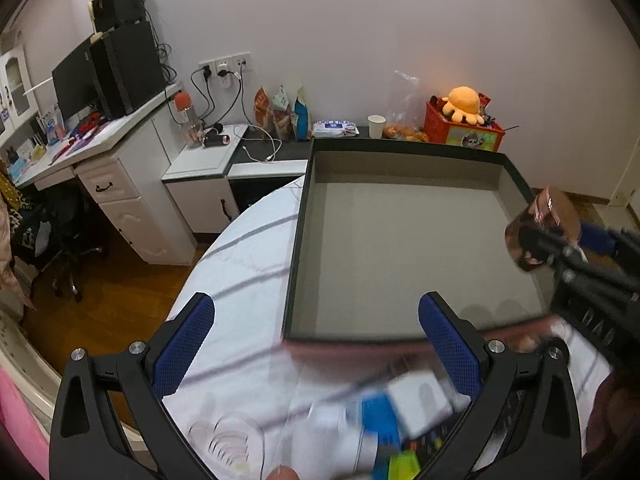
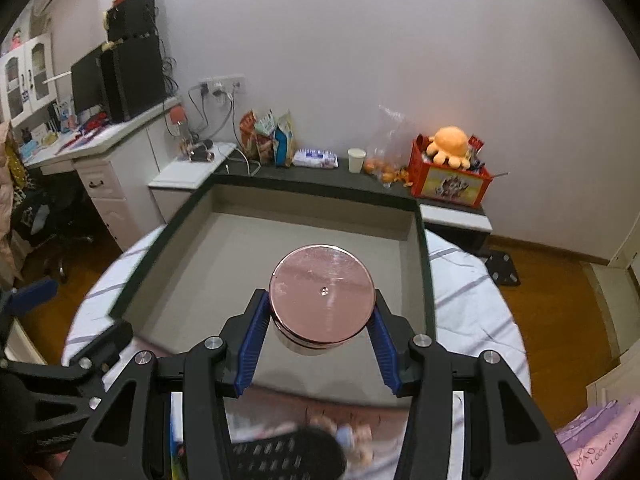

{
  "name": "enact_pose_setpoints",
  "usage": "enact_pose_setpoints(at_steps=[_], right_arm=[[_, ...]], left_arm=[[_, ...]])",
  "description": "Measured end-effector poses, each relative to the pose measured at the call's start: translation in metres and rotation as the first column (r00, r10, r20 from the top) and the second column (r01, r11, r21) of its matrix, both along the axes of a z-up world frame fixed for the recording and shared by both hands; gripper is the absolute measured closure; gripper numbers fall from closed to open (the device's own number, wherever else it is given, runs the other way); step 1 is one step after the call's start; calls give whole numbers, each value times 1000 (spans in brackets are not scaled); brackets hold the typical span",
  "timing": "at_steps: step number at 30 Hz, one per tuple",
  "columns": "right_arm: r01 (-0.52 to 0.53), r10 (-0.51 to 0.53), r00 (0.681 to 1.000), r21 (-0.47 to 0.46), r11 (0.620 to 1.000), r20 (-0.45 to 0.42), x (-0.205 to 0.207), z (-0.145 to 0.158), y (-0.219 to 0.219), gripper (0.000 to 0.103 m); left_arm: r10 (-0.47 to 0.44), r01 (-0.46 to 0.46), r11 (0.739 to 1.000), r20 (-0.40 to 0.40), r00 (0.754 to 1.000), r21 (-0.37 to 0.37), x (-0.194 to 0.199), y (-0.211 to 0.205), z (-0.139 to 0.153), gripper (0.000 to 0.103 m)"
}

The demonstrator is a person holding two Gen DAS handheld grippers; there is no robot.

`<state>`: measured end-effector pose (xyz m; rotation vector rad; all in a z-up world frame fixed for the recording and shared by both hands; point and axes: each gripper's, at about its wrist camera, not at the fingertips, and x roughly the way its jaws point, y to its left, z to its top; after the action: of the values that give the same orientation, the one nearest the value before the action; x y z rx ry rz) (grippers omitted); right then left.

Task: Organize rigid objects
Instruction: 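Carry the jar into the pink box and open the right gripper, then withdraw the right gripper and move the left gripper toward the highlighter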

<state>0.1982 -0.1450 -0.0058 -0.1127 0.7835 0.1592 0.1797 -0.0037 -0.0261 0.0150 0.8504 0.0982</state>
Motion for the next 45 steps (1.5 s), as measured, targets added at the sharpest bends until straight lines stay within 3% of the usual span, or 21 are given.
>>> enact_pose_setpoints(at_steps=[9, 22, 24, 26, 35, 40, 45], right_arm=[[22, -21, 992, 4, 1000, -125, 51, -47, -8, 53], [37, -50, 959, -52, 998, -278, 70, -66, -6, 52], [44, -59, 953, -55, 998, -297, 70, -67, -7, 34], [49, -65, 958, -62, 997, -280, 68, -63, -7, 21], [72, -70, 987, 4, 997, -144, 38, -18, -14, 21], [60, -57, 997, 69, 996, -44, -6, 16, -25, 21], [88, -84, 995, 94, 992, -47, -67, 18, -44, 21]], left_arm=[[4, -4, 1000, -39, 999, -14, 56, -6, -21, 0], [-3, 2, 1000, -53, 999, -21, 55, -7, -27, 0], [-4, 3, 1000, -49, 999, -21, 53, -5, -25, 0], [-4, 3, 1000, -43, 999, -22, 49, -4, -21, 0], [6, -6, 1000, 11, 1000, -19, 15, 5, 4, 0], [-5, 6, 1000, 48, 999, -17, -20, 5, 18, 0], [-42, 43, 998, 48, 998, -35, -62, -4, 14, 0]])
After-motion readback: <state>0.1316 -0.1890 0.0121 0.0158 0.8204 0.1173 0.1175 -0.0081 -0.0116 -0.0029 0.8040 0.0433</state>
